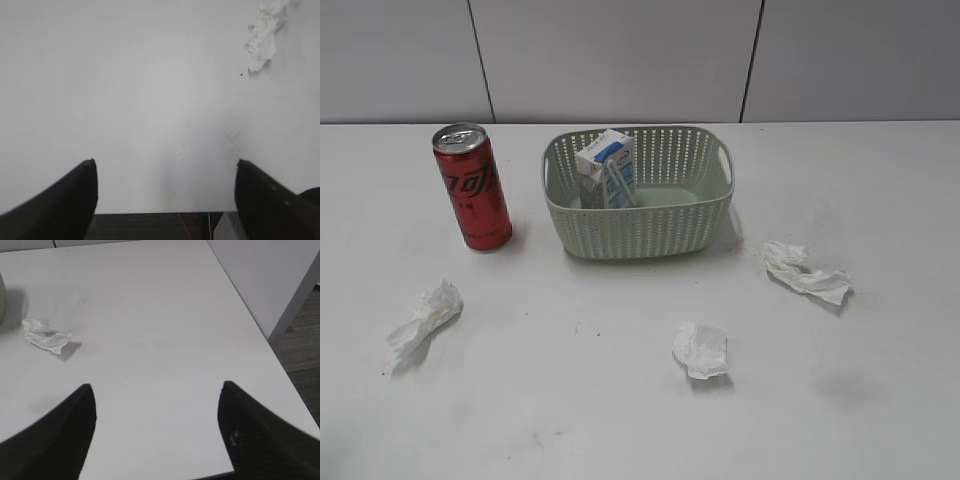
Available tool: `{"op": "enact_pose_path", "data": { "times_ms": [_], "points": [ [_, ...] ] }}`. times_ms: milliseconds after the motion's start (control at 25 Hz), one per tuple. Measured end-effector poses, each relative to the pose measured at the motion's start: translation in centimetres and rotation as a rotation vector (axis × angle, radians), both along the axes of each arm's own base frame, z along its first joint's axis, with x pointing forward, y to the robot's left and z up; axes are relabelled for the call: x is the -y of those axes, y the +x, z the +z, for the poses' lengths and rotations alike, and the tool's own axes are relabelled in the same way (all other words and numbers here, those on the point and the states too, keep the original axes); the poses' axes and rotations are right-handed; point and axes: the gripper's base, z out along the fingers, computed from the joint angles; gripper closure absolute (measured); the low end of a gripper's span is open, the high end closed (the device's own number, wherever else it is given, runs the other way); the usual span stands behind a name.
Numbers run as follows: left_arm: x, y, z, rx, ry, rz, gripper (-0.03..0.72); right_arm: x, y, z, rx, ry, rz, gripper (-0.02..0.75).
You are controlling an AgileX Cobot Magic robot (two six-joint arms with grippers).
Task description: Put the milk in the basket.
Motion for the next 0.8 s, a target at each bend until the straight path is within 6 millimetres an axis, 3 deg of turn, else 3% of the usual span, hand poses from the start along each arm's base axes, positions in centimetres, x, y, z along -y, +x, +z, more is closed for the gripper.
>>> {"op": "enact_pose_path", "data": {
  "times_ms": [280, 520, 800],
  "points": [
    [-1.0, -3.9, -1.9, 0.175, -0.073, -0.020, 0.048, 0.0, 0.0, 0.0, 0.000, 0.000, 0.000, 0.151],
    [-0.2, -4.5, -1.9, 0.190, -0.119, -0.167, 0.050, 0.0, 0.0, 0.0, 0.000, 0.000, 0.000, 0.151],
    [0.0, -4.5, -2.0, 0.187, -0.115, -0.205, 0.064, 0.0, 0.0, 0.0, 0.000, 0.000, 0.000, 0.151]
  ]
}}
